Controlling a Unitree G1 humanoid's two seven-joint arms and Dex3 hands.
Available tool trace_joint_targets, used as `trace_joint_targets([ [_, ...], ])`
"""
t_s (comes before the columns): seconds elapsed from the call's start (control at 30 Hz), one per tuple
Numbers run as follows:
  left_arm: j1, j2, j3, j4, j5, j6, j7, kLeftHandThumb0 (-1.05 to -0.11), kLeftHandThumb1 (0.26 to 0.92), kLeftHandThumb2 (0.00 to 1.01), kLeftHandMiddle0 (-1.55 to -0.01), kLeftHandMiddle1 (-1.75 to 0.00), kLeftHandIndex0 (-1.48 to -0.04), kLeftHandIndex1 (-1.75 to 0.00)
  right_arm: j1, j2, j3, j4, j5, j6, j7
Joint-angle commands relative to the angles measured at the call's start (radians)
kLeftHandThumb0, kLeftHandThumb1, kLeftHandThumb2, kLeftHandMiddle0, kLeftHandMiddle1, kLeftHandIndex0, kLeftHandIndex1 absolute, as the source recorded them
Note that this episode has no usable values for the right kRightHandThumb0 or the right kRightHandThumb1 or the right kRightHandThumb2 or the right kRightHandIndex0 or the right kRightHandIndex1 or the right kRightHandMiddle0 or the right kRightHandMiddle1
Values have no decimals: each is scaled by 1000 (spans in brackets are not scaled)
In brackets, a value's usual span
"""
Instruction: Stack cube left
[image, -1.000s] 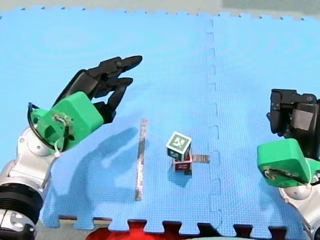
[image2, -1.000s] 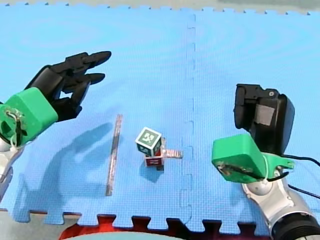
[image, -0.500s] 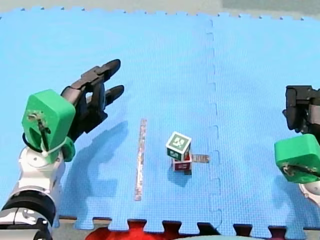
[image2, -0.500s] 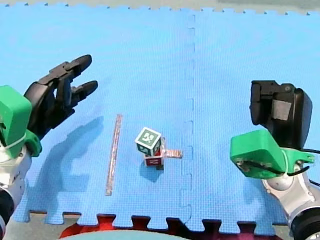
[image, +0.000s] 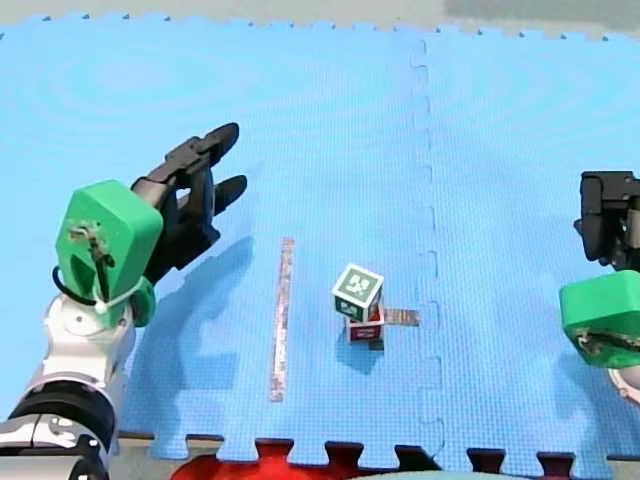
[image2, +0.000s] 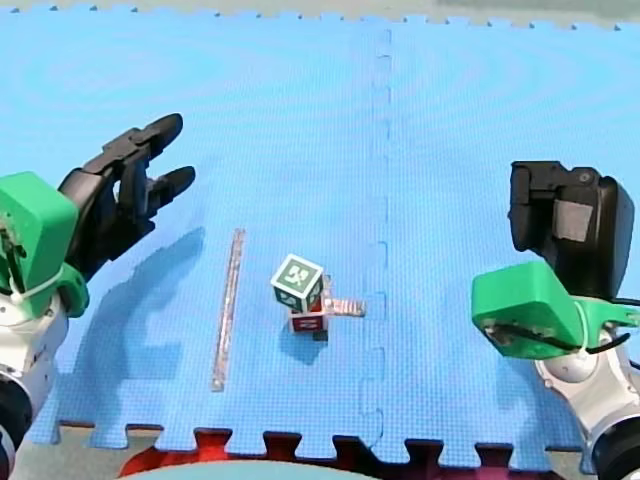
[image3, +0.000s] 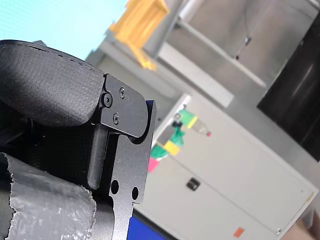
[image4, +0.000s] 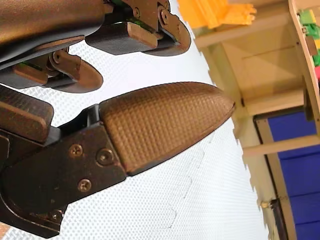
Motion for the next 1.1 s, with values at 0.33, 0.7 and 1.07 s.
trace_joint_targets([
  [0.33,-17,21,7,-52,-13,-53,-29,-1048,921,893,-426,-2,-276,-2,-18,0,7,27,2,4,7],
  [0.7,-8,31,0,-69,-7,-58,-27,-1048,921,869,-434,-5,-281,-3,-22,1,15,31,3,1,9],
  [1.07,-2,33,-2,-78,-2,-54,-16,-1048,921,859,-443,-8,-286,-4,-21,2,15,26,7,5,15],
])
